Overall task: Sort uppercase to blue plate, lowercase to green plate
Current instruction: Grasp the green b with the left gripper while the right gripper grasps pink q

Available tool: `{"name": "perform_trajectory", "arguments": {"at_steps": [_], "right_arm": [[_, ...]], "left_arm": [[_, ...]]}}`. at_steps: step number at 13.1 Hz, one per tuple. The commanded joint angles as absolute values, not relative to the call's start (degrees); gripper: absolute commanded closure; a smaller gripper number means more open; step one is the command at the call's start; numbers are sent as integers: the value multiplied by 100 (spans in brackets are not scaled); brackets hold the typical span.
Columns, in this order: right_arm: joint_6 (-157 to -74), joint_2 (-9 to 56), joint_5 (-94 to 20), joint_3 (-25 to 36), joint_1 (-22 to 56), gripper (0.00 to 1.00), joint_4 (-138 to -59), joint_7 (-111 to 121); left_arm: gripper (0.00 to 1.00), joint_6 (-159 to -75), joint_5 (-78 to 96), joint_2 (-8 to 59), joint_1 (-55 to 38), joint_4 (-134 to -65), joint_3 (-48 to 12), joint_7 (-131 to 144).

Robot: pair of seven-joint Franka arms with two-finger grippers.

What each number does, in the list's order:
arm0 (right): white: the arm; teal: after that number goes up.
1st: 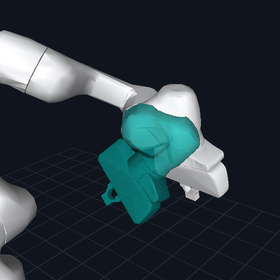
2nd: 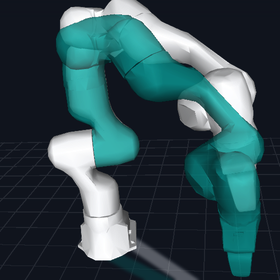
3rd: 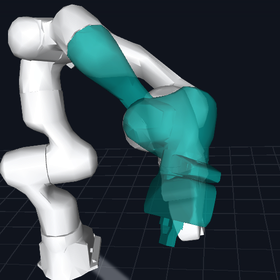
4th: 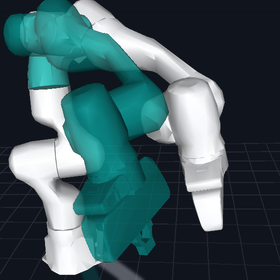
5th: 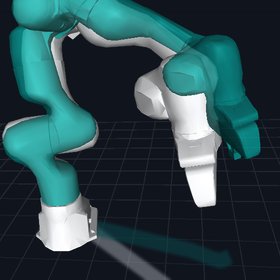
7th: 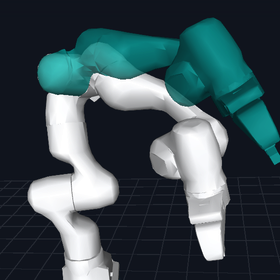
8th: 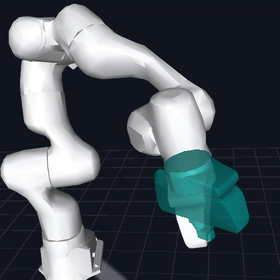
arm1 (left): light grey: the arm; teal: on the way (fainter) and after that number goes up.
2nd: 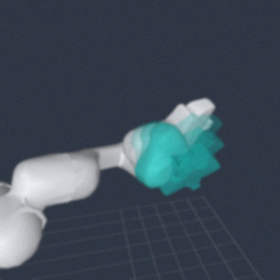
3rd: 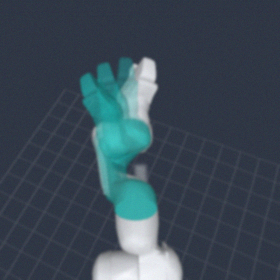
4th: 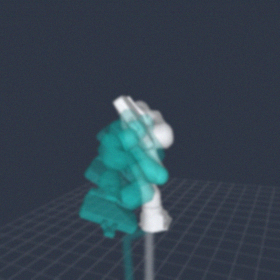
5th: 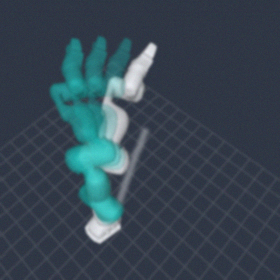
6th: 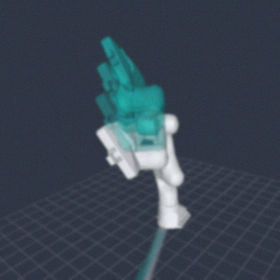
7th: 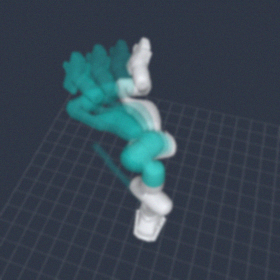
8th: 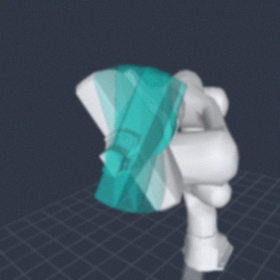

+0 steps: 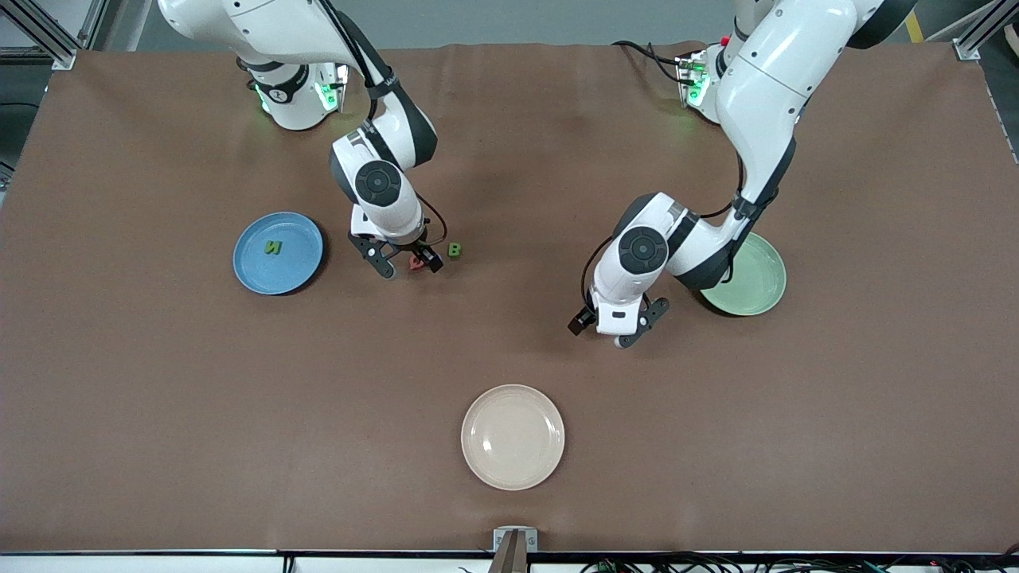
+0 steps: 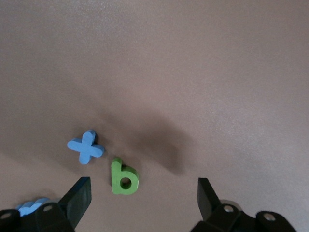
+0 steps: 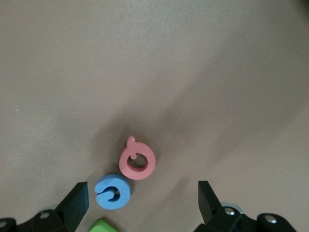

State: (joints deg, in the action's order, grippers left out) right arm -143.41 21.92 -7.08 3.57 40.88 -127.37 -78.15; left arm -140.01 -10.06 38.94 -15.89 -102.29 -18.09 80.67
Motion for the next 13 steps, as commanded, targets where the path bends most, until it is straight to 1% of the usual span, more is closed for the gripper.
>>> {"name": "perform_trajectory", "arguments": {"at_steps": [1, 4, 6, 7, 9, 11, 13], "right_arm": [[-14476, 2136, -642, 431, 4140, 0, -12876, -7664], [-14476, 2153, -624, 431, 4113, 0, -12885, -7646], [-14484, 2197, -624, 431, 4087, 3, -12876, -7646], [-14537, 2249, -624, 439, 4078, 3, -12867, -7638], [-14800, 2451, -624, 448, 4087, 8, -12876, -7646], [-14818, 2479, -624, 448, 4078, 11, -12867, -7646], [-14801, 2479, -624, 448, 4078, 20, -12867, -7638]], "left_arm": [[12, -13834, -1151, 3955, -1687, -10098, -1731, 8226], [26, -13834, -1160, 3990, -1679, -10151, -1723, 8314], [32, -13834, -1160, 3990, -1679, -10186, -1723, 8314], [34, -13834, -1160, 3990, -1679, -10204, -1723, 8314], [37, -13834, -1169, 3990, -1679, -10213, -1723, 8314], [38, -13834, -1169, 3973, -1670, -10292, -1723, 8314], [39, -13825, -1169, 3938, -1670, -10353, -1723, 8314]]}}
